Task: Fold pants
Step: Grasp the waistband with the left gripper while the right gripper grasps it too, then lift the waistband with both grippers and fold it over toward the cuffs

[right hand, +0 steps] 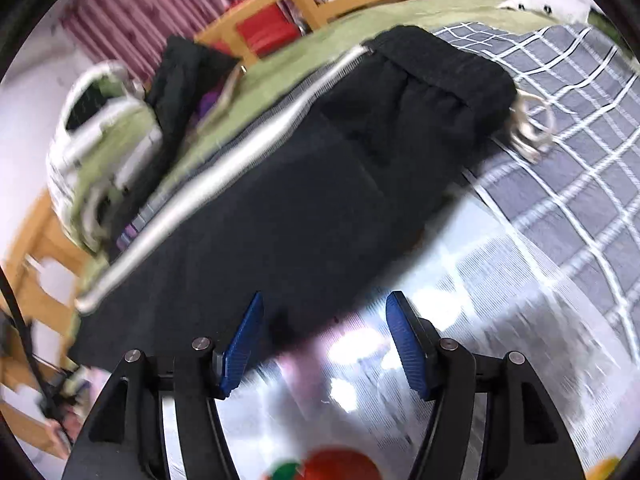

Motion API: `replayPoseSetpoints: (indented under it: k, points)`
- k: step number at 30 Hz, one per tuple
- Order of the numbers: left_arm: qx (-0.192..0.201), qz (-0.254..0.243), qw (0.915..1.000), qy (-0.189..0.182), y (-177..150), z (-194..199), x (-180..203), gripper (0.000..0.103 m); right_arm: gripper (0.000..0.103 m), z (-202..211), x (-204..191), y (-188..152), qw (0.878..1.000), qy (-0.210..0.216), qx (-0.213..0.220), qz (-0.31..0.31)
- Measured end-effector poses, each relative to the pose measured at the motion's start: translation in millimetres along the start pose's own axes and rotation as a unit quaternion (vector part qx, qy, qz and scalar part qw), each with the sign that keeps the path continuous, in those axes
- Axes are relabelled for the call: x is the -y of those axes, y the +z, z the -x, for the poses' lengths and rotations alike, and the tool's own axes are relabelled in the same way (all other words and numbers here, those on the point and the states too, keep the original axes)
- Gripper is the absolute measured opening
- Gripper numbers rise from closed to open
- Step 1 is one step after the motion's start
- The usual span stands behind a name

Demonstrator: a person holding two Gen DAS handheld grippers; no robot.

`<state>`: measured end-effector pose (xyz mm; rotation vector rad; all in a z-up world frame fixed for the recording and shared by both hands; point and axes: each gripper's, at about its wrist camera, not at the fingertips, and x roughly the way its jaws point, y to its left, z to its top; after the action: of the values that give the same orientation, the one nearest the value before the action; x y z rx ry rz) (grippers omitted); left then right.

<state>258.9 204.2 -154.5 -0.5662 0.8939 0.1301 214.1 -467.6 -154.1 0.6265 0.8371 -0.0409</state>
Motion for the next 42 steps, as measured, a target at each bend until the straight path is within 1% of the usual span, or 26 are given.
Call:
replayPoseSetpoints:
  k: [2,5,6,7,8,9,10,13,16,18,20,22,25,27,28,29,30,32,34,35,36,37,38,39,41,42]
  points:
    - [0.009,0.030,0.9995,-0.006,10,-8,-3,0.069,0.063,-9,1,11,1.000,-0.005,0.004,-0.015]
    - [0.019,0.045,0.9988,-0.004,23,-23,-4,0.067,0.061,-34,10,26,0.999,-0.006,0.007,-0.044]
    - [0.025,0.046,0.9986,0.004,26,-27,-2,0.059,0.049,-38,10,30,0.999,-0.006,0.011,-0.046]
    - [0.029,0.046,0.9984,0.014,28,-30,0,0.040,0.039,-44,8,34,0.999,-0.013,0.014,-0.046]
    - [0.030,0.041,0.9981,0.036,31,-34,2,0.029,0.021,-50,6,37,0.999,-0.030,0.013,-0.043]
    - [0.025,0.035,0.9981,0.045,32,-37,4,0.019,0.017,-55,5,40,0.999,-0.032,0.011,-0.040]
    - [0.022,0.030,0.9984,0.043,31,-36,4,0.014,0.016,-57,5,40,0.999,-0.029,0.012,-0.044]
    - [0.027,0.019,0.9989,0.034,30,-8,7,0.013,0.013,-41,5,38,0.997,-0.033,0.023,-0.062]
    - [0.026,-0.002,0.9995,0.019,24,32,12,0.012,0.009,8,2,36,0.997,-0.004,0.041,-0.065]
    - [0.016,-0.030,0.9990,0.028,6,59,14,0.012,0.009,40,0,26,0.998,-0.002,0.046,-0.042]
    - [-0.001,-0.047,0.9984,0.032,-18,78,8,0.012,0.009,68,2,9,0.999,-0.019,0.040,-0.014]
    - [-0.018,-0.056,0.9976,0.035,-43,90,0,0.012,0.009,96,17,-14,0.999,-0.027,0.024,-0.002]
    - [-0.036,-0.066,0.9963,0.040,-84,103,-14,0.013,0.009,125,42,-46,0.999,-0.045,0.003,0.003]
    - [-0.038,-0.086,0.9938,0.060,-105,105,-15,0.014,0.011,136,65,-68,0.998,-0.054,-0.006,-0.008]
    - [-0.036,-0.095,0.9922,0.073,-112,105,-15,0.019,0.012,134,70,-75,0.998,-0.056,-0.011,-0.014]
    - [-0.039,-0.103,0.9897,0.092,-118,104,-14,0.021,0.019,131,80,-84,0.998,-0.059,-0.021,-0.022]
    - [-0.040,-0.108,0.9881,0.102,-122,105,-13,0.026,0.031,130,87,-91,0.997,-0.063,-0.029,-0.021]
    - [-0.041,-0.125,0.9839,0.121,-128,112,-7,0.036,0.044,132,93,-98,0.997,-0.075,-0.030,-0.015]
    - [-0.037,-0.139,0.9798,0.139,-131,119,-3,0.066,0.055,152,102,-102,0.998,-0.059,0.003,-0.015]
    - [-0.027,-0.140,0.9794,0.142,-133,125,-1,0.068,0.063,159,106,-102,0.998,-0.056,0.015,-0.019]
    - [-0.018,-0.139,0.9805,0.138,-135,131,1,0.068,0.064,167,112,-97,0.997,-0.056,0.040,-0.032]
    - [-0.013,-0.137,0.9817,0.132,-136,136,2,0.068,0.065,170,117,-94,0.996,-0.061,0.054,-0.041]
    - [-0.010,-0.134,0.9825,0.129,-136,139,4,0.068,0.071,168,121,-87,0.995,-0.062,0.066,-0.052]
    - [-0.009,-0.130,0.9836,0.125,-136,142,7,0.068,0.073,162,127,-79,0.994,-0.055,0.069,-0.066]
    - [-0.005,-0.124,0.9853,0.117,-136,147,12,0.068,0.073,138,143,-60,0.992,-0.049,0.054,-0.107]
    - [-0.002,-0.124,0.9855,0.116,-135,149,16,0.068,0.071,127,149,-54,0.990,-0.047,0.046,-0.124]
